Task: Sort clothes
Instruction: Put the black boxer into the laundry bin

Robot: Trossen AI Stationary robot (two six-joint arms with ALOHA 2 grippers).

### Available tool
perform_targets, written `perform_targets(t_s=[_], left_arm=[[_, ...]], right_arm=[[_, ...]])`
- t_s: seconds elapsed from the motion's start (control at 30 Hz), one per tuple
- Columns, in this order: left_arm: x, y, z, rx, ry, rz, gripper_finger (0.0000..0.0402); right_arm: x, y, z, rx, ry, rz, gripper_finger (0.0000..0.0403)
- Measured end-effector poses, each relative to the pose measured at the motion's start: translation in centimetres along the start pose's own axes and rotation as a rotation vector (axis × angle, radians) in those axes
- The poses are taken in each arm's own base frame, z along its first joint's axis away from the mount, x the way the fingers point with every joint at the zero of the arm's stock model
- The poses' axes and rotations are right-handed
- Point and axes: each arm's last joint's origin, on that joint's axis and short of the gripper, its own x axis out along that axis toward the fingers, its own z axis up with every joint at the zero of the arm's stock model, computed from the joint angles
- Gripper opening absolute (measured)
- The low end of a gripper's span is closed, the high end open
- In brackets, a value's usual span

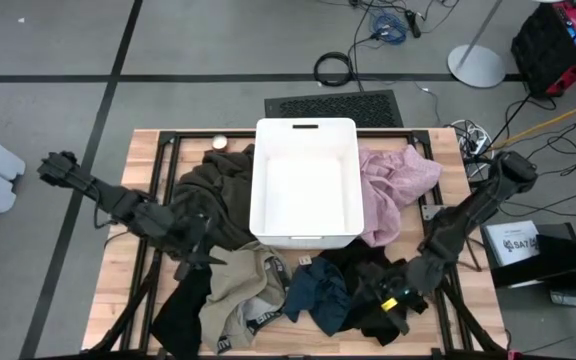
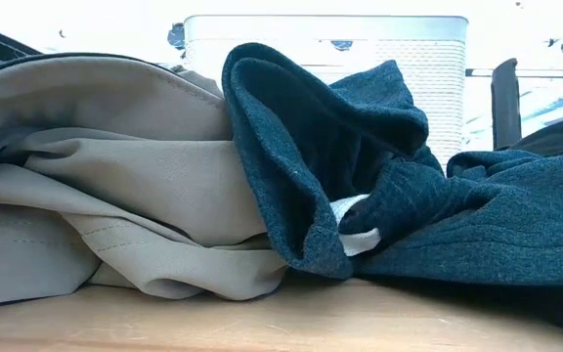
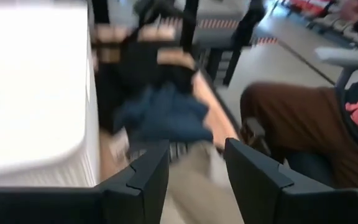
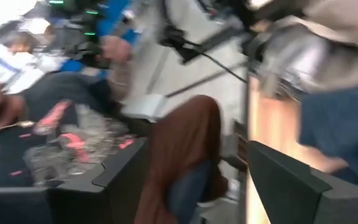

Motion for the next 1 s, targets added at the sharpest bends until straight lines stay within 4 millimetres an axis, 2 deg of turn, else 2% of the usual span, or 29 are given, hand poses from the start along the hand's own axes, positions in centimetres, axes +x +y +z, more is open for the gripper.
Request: perform_targets(t_s=[0.17,0.47,0.67,0.87,1.0], left_arm=[[1.2,-0.3,-1.6,-0.208,0.170,0.023,0.0164],[2.5,-1.4,-5.0,-0.425,0.480,0.148,0.0164],[2.3,-1.9,-7.2,-0.469,0.661,0.305,0.0164],[1.8,-3.6,-7.8,-0.463,0.739,0.197,0.0164],[1.3,-3.6,-8.5,-0.427,0.785,0.280,0.0164]], right_arm=[[0.8,-0.9,-1.7,0.096,0.042,-0.130,0.0260],[2.4,-1.2,-4.7,0.166,0.096,-0.202,0.0260],[3.0,-1.5,-5.7,0.163,0.114,-0.227,0.0260],[3.3,-1.8,-6.1,0.181,0.118,-0.242,0.0260],[3.4,-1.8,-6.1,0.179,0.123,-0.241,0.0260]])
